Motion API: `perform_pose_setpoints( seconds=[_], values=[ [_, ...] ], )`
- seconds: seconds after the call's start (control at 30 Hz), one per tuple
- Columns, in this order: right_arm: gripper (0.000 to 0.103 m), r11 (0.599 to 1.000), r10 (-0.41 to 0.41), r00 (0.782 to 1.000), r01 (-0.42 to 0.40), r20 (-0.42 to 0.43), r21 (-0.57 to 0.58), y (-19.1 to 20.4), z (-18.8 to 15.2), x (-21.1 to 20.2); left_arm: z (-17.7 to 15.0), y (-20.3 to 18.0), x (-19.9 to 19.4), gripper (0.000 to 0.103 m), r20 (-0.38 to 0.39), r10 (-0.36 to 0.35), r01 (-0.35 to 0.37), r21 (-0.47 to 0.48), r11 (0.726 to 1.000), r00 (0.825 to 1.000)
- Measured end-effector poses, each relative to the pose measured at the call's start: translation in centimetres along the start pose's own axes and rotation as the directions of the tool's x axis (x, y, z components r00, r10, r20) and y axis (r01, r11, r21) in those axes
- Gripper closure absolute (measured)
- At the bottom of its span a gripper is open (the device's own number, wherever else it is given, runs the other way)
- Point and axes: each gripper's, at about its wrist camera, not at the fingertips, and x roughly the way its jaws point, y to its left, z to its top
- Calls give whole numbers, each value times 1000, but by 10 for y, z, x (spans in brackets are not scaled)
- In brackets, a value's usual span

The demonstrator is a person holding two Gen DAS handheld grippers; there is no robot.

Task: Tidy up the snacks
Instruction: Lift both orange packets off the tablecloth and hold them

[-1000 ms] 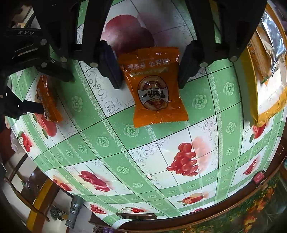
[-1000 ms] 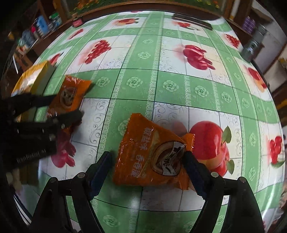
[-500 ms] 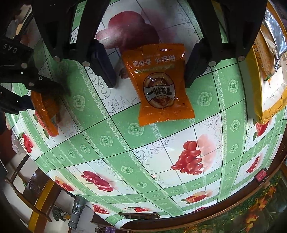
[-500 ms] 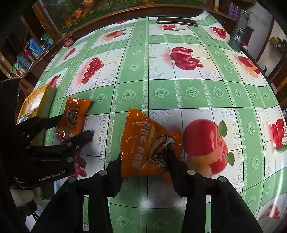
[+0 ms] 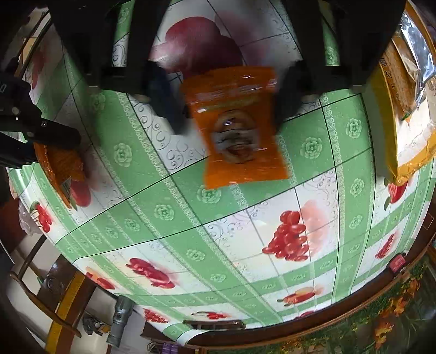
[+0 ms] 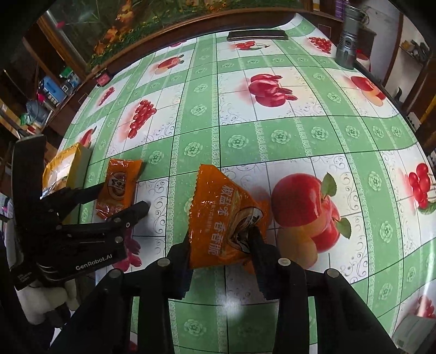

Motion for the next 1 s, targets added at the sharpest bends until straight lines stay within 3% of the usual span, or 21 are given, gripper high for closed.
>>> perform_pose_setpoints(
  seconds=[0.4, 0.77, 1.0],
  values=[
    [65, 996, 58, 998, -59, 9, 70, -22, -10, -16, -13, -5, -10, 52, -13, -42, 41, -64, 997, 999],
    [65, 990, 113, 993, -115, 25, 78, -36, -24, -43, -33, -21, -55, 52, 45, -61, 66, -126, 990, 997],
    [65, 988, 151, 988, -152, 21, 35, -32, -36, -60, -54, -30, -89, 52, 78, -34, 46, -169, 985, 996]
  ],
)
